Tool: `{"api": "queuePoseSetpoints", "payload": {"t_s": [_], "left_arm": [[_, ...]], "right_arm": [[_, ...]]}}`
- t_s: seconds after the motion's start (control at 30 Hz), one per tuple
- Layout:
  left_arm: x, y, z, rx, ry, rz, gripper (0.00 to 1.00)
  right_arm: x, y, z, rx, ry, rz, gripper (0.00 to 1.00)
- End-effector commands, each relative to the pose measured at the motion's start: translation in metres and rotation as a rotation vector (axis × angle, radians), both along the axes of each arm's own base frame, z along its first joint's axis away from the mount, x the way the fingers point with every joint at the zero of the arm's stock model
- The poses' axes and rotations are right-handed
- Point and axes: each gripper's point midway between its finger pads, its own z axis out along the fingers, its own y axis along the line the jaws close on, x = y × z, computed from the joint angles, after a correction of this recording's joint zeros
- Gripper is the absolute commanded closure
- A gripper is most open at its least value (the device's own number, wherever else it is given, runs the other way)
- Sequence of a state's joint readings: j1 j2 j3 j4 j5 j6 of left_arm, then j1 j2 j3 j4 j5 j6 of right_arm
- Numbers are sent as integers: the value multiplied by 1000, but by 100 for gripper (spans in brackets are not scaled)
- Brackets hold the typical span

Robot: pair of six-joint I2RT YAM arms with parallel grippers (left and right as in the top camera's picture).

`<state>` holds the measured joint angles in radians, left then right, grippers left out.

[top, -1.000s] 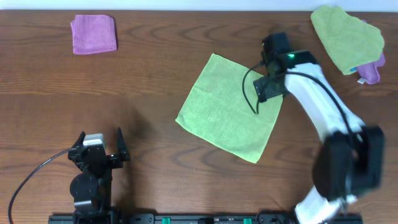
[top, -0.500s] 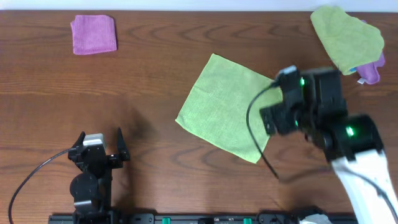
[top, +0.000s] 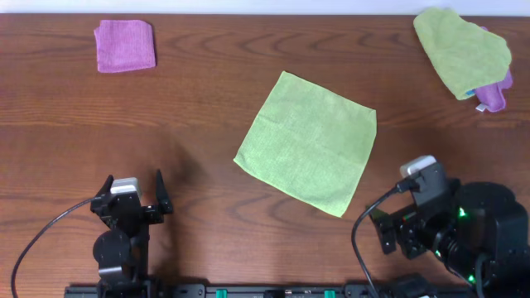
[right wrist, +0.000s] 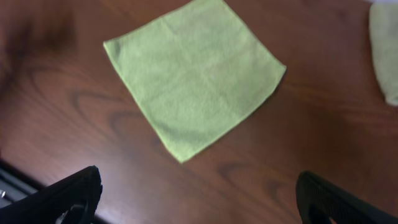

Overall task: Fold the cloth
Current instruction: 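Withdraw the right gripper back toward its base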

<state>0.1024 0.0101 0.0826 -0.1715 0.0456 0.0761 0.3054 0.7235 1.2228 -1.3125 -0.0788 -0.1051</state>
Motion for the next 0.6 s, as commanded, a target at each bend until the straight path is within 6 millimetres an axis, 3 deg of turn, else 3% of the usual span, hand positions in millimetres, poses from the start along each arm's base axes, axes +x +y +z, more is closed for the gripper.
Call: {"api": "queuePoseSetpoints", "payload": {"t_s": [0.0,0.17,0.3,0.4,0.57], "left_arm": [[1,-10,-15,-35,26,-50,5],[-4,-67,-8,-356,27,-332,5],[-16,-98,-4,-516,73,-493,5],[-22,-111,3,-545,70,-582,5],[-22,-113,15,-535,26,-610,4]], "right_arm": [[-5,4,-1,17,18,17,1],[-7,4,-3,13,29,16,1],[-10,3,-6,7,46,17,1],[-11,2,-7,5,55,16,1],[-22,15,-9,62,99,75,1]]}}
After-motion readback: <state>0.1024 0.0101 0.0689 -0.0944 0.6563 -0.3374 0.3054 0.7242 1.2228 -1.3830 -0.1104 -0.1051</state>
